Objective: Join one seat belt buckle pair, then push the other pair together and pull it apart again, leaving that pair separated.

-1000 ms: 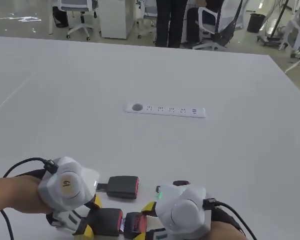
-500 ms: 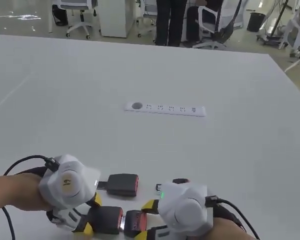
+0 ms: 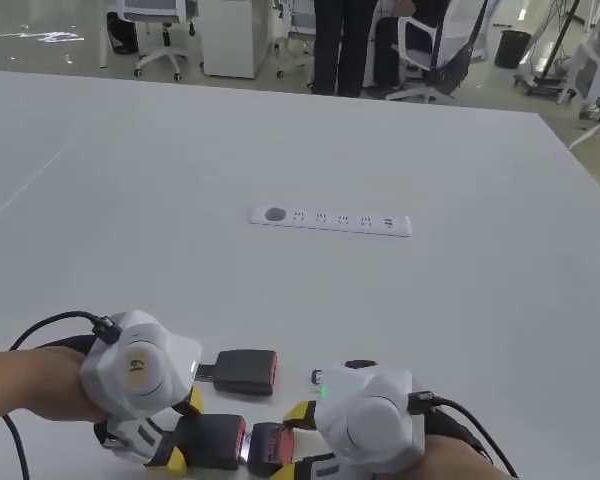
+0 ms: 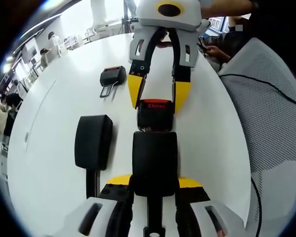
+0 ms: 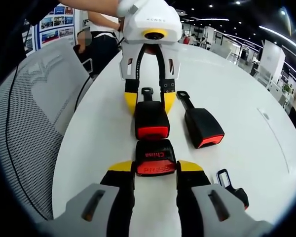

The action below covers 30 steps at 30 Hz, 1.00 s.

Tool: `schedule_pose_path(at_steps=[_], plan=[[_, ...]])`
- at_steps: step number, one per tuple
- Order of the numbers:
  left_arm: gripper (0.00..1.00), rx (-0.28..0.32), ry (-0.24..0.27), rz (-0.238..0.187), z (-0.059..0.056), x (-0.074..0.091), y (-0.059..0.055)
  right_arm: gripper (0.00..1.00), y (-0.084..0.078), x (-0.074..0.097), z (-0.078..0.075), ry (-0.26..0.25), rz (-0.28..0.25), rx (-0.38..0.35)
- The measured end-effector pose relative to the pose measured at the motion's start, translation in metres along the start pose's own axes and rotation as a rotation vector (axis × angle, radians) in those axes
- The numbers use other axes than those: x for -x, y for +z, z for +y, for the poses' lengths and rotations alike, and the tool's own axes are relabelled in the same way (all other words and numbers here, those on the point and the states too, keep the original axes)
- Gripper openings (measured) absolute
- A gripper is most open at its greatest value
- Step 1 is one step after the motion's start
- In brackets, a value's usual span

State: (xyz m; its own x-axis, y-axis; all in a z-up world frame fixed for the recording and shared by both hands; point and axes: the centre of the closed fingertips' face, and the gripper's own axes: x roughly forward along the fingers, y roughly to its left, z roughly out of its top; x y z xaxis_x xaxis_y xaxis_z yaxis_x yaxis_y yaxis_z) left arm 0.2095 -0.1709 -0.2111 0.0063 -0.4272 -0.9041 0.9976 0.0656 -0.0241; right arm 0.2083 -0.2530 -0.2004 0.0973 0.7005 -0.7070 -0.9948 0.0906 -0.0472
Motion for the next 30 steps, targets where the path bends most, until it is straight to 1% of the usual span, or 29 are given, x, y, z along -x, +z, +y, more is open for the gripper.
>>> schedule_pose_path(at_steps=[4, 8, 10, 13, 16, 20, 24, 28, 30], plan=[[0.33, 0.000, -0.002, 0.007, 0.001, 0.000, -0.001, 0.31, 0.000, 0.000, 0.000, -0.001, 0.002, 0.020], [0.34, 0.006, -0.004, 0.012, 0.001, 0.000, -0.001, 0.32, -0.001, -0.001, 0.000, -0.001, 0.020, 0.012], [0.36, 0.015, -0.003, 0.012, 0.001, 0.000, 0.000, 0.33, -0.001, -0.001, -0.001, 0.001, 0.019, 0.007], [0.38, 0.016, -0.001, 0.014, 0.001, 0.000, -0.001, 0.34, -0.001, 0.000, -0.003, 0.000, 0.017, -0.009], [0.40, 0.025, 0.007, 0.016, 0.001, 0.001, 0.001, 0.35, -0.001, 0.003, -0.003, -0.001, 0.017, -0.010], [0.43, 0.031, 0.009, 0.010, 0.000, 0.004, 0.004, 0.37, 0.000, 0.011, -0.005, -0.007, 0.024, -0.011], [0.44, 0.033, 0.015, 0.005, 0.002, 0.008, 0.006, 0.37, 0.001, 0.019, -0.010, -0.021, 0.020, -0.009], [0.46, 0.024, 0.019, 0.006, 0.002, 0.017, 0.011, 0.38, 0.001, 0.024, -0.017, -0.035, 0.015, -0.007], [0.47, 0.024, 0.023, 0.003, 0.004, 0.018, 0.010, 0.39, 0.001, 0.027, -0.019, -0.040, 0.015, -0.007]])
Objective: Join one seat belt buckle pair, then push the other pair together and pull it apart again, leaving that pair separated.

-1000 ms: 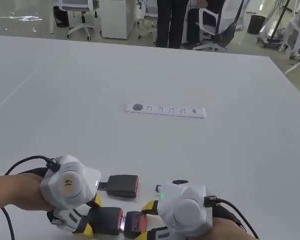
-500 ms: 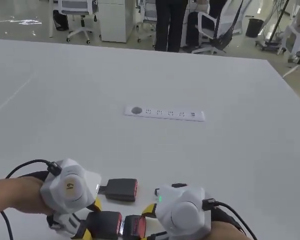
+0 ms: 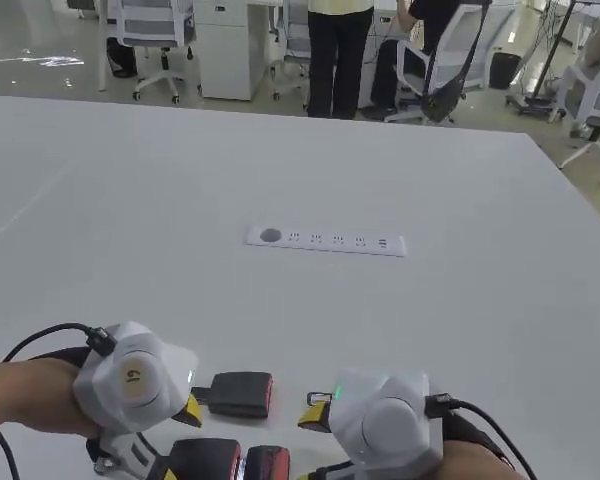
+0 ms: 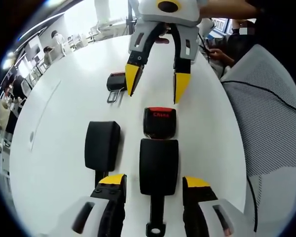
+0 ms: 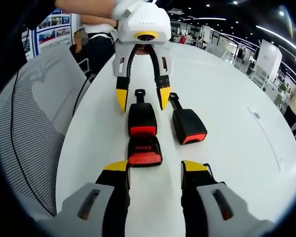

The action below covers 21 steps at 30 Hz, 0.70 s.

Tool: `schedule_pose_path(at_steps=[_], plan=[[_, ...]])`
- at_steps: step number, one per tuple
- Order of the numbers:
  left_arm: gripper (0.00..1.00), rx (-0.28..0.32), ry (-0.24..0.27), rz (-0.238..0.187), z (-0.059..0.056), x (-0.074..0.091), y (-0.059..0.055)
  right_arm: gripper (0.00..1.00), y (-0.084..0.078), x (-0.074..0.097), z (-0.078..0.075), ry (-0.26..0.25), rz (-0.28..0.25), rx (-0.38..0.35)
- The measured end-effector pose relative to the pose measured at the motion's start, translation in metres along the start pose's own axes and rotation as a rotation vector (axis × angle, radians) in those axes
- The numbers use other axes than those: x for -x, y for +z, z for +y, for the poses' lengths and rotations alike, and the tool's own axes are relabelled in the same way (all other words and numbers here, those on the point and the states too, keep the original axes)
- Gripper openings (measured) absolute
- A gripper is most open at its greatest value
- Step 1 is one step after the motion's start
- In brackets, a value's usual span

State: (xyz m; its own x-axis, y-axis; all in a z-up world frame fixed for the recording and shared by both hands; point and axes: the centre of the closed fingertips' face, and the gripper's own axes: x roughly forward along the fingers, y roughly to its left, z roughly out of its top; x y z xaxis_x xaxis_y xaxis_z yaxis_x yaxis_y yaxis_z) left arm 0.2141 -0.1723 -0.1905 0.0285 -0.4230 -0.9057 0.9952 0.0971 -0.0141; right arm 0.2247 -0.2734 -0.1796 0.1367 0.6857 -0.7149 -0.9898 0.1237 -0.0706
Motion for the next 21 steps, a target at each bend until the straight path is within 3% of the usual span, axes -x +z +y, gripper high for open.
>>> schedule_pose_path(at_steps=[8, 12, 21], plan=[[0.50, 0.022, 0.007, -0.024, 0.006, 0.012, 0.008, 0.39, -0.002, 0.013, -0.014, -0.033, -0.003, -0.006], [0.50, 0.036, 0.020, -0.035, 0.017, 0.017, 0.006, 0.39, -0.005, 0.018, -0.022, -0.049, -0.003, -0.011], [0.51, 0.067, 0.060, -0.072, 0.036, 0.027, 0.019, 0.39, -0.014, 0.030, -0.041, -0.081, 0.000, -0.022]])
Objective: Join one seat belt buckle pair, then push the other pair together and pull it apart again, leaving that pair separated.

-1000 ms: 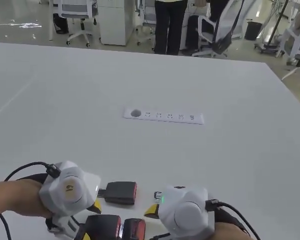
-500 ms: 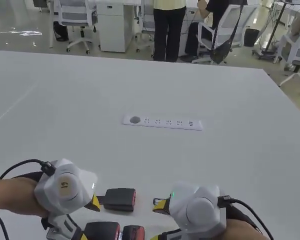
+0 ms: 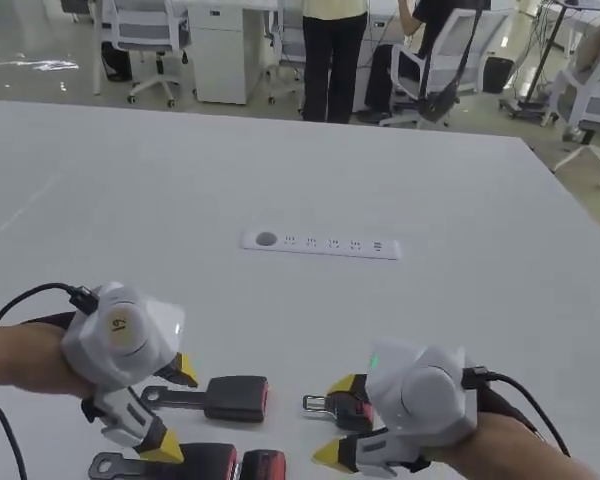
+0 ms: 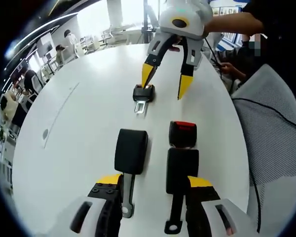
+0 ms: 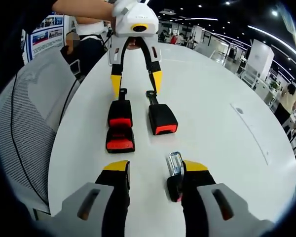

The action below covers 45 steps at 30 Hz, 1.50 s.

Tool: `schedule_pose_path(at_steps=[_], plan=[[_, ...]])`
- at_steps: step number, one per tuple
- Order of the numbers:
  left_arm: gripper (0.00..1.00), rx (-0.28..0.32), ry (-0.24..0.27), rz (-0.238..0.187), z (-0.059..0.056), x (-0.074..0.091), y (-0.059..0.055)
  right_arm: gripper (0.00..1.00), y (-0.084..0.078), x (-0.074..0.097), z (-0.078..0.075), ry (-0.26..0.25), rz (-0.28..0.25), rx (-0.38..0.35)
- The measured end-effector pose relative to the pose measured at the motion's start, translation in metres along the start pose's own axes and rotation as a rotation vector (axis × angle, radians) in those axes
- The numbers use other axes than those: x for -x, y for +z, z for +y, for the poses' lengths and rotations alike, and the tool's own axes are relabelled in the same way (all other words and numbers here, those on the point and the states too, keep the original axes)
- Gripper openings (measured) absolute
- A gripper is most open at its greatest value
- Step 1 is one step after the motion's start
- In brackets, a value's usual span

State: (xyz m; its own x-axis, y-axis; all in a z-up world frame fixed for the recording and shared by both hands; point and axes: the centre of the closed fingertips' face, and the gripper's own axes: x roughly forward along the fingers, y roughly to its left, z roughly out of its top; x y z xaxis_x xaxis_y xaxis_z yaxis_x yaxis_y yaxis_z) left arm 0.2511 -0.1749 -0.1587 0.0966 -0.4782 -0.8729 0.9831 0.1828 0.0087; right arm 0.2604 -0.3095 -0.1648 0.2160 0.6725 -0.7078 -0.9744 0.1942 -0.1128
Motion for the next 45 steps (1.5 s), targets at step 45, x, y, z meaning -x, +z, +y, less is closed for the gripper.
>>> schedule_pose_path(at_steps=[45], plan=[[0.34, -0.065, -0.047, 0.089, 0.044, -0.050, 0.005, 0.31, -0.055, -0.002, -0.044, 0.070, 0.158, 0.097]])
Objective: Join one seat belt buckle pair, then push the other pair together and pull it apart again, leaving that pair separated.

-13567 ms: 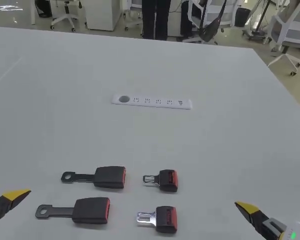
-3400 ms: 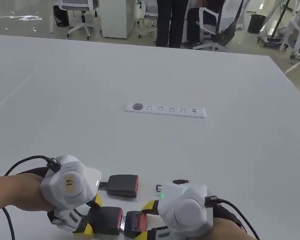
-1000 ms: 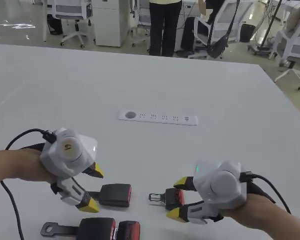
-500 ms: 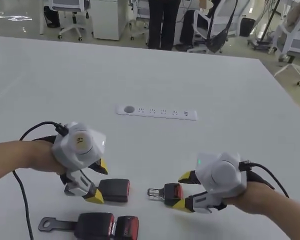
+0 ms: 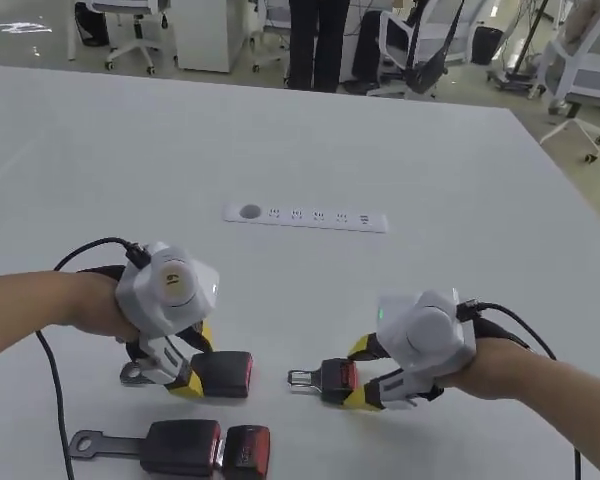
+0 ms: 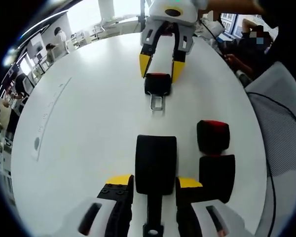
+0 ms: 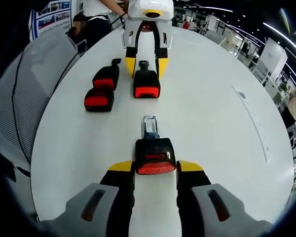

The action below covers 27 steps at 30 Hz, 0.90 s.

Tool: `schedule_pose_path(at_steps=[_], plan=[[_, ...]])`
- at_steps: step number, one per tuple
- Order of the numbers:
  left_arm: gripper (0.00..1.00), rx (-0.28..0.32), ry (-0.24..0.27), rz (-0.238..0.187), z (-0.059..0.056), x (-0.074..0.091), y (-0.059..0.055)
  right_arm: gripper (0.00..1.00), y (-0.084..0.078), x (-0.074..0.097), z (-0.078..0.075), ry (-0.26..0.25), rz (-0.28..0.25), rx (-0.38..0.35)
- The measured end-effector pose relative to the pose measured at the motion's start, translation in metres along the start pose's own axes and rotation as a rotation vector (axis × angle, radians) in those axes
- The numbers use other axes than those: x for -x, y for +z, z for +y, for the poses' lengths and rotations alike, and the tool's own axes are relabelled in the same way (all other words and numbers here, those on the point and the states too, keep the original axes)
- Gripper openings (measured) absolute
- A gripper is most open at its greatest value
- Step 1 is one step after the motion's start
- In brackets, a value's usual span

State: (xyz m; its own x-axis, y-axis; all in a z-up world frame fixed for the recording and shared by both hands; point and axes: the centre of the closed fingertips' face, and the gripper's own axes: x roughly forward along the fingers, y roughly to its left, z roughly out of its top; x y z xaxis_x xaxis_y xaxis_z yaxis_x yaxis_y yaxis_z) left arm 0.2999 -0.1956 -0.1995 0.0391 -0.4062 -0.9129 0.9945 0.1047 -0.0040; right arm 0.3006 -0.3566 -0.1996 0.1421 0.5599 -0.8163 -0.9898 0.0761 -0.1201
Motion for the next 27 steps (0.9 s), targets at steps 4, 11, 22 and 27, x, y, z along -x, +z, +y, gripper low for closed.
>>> schedule_pose_path(at_steps=[4, 11, 22, 27], plan=[[0.32, -0.010, -0.006, 0.004, -0.0005, -0.0017, -0.0012, 0.31, -0.0010, 0.0000, 0.0003, 0.006, 0.002, 0.007], [0.32, -0.031, -0.009, 0.005, 0.0003, -0.0046, -0.0035, 0.30, -0.0010, -0.0002, 0.0003, 0.008, -0.002, 0.010], [0.31, -0.039, -0.018, 0.013, -0.0010, -0.0049, -0.0027, 0.30, -0.0020, -0.0005, -0.0006, 0.007, 0.001, 0.012], [0.31, -0.036, -0.022, 0.023, -0.0024, -0.0045, -0.0025, 0.30, -0.0017, -0.0008, -0.0005, 0.005, 0.003, 0.016]])
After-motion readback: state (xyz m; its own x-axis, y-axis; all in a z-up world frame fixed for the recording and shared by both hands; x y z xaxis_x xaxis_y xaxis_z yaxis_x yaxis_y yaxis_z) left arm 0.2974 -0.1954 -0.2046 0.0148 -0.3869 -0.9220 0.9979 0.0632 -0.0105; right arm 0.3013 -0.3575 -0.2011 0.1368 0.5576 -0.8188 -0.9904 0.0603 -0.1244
